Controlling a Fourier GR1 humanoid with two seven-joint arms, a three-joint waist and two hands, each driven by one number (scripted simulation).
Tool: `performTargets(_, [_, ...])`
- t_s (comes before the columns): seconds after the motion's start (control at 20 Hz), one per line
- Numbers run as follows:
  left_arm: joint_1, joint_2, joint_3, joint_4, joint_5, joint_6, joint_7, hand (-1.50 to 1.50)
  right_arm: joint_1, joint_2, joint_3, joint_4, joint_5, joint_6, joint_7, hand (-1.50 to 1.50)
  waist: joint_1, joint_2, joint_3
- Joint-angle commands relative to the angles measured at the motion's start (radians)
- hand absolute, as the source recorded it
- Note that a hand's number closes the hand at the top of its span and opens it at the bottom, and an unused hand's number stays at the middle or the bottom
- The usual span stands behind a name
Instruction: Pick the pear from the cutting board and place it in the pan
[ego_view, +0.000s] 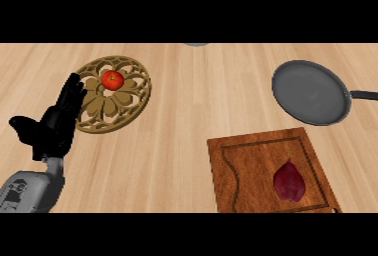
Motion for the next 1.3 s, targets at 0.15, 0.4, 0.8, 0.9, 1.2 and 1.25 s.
performTargets(0.15, [-0.028, -0.025, 0.014, -0.011, -0.027, -0.024, 0.034, 0.0, -0.143, 0.018, 0.002, -0.129, 0.006, -0.006, 0.249, -1.5, 0.009, 0.002, 0.001])
performTargets(0.4, [0.006, -0.07, 0.037, 0.068, -0.051, -0.027, -0.064, 0.0, -0.111, 0.059, 0.013, -0.227, -0.034, 0.102, 0.281, -1.5, 0.002, 0.001, 0.001])
performTargets(0.8, [-0.017, -0.06, 0.055, -0.007, -0.081, -0.044, 0.03, 0.0, -0.065, 0.202, 0.095, -0.402, 0.106, 0.038, 0.449, -1.5, 0.003, 0.001, 0.001])
performTargets(0.9, [-0.045, -0.079, 0.063, 0.042, -0.09, -0.059, 0.02, 0.0, -0.094, 0.209, 0.073, -0.37, 0.114, 0.079, 0.472, -1.5, 0.003, 0.001, 0.001])
performTargets(1.2, [-0.035, -0.086, 0.086, -0.03, -0.097, -0.066, 0.081, 0.0, -0.116, 0.312, 0.1, -0.414, 0.217, 0.023, 0.595, -1.5, 0.005, 0.001, 0.001])
performTargets(1.25, [-0.067, -0.082, 0.124, 0.104, -0.089, -0.109, -0.022, 0.0, -0.097, 0.286, 0.043, -0.349, 0.212, 0.081, 0.527, -1.5, 0.0, 0.002, 0.001])
